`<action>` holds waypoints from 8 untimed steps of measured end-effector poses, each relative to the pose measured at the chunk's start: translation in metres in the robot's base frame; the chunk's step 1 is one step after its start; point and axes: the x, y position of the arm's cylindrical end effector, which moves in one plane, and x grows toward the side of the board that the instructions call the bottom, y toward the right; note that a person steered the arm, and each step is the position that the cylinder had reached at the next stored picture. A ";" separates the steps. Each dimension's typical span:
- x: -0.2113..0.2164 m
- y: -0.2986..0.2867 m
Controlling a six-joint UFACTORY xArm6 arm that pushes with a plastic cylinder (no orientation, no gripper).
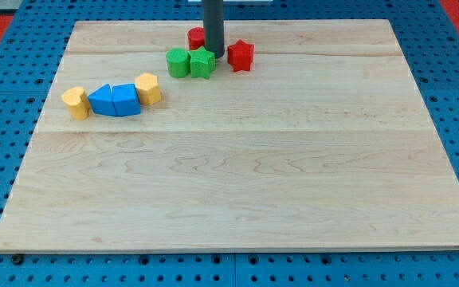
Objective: Move blue blocks from yellow heart
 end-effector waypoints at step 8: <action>0.034 -0.253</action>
